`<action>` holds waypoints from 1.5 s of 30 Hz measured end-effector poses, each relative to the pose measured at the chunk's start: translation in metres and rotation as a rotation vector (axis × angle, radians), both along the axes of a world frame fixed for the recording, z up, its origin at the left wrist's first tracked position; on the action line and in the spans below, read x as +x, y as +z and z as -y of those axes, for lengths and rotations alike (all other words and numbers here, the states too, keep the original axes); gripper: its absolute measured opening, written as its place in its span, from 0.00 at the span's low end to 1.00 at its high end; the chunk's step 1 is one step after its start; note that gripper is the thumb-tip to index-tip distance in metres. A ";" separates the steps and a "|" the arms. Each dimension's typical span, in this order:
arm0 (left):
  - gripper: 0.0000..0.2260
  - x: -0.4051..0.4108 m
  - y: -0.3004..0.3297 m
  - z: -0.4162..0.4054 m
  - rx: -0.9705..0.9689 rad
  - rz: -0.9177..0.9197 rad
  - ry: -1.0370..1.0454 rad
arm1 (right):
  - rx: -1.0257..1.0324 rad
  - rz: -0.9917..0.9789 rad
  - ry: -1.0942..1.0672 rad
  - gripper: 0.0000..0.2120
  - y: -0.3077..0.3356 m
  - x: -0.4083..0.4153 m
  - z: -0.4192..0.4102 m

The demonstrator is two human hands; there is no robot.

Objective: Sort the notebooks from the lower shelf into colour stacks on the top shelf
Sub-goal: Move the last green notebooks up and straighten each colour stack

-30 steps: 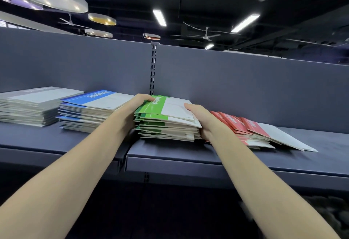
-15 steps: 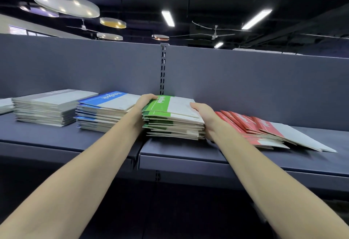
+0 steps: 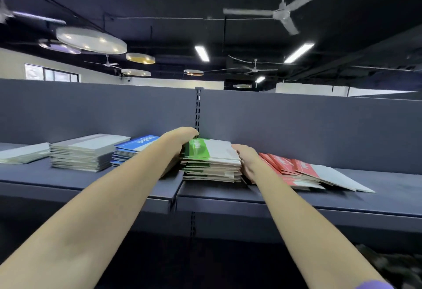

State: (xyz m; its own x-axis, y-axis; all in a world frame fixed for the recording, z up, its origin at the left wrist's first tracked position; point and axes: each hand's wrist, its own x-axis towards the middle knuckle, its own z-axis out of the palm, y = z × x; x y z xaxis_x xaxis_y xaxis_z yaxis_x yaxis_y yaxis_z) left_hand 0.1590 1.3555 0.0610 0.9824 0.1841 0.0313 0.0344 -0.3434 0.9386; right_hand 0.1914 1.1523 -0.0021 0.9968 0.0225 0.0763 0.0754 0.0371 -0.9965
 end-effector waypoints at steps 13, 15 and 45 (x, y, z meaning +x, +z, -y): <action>0.18 -0.028 -0.076 0.051 1.353 0.945 0.253 | -0.246 0.142 -0.073 0.20 0.023 -0.040 -0.006; 0.16 -0.017 -0.079 0.050 1.324 1.014 0.296 | -0.184 0.159 -0.072 0.22 0.019 -0.036 -0.005; 0.13 0.006 -0.080 0.076 1.296 1.215 0.260 | 0.183 0.021 -0.025 0.31 -0.006 -0.018 0.013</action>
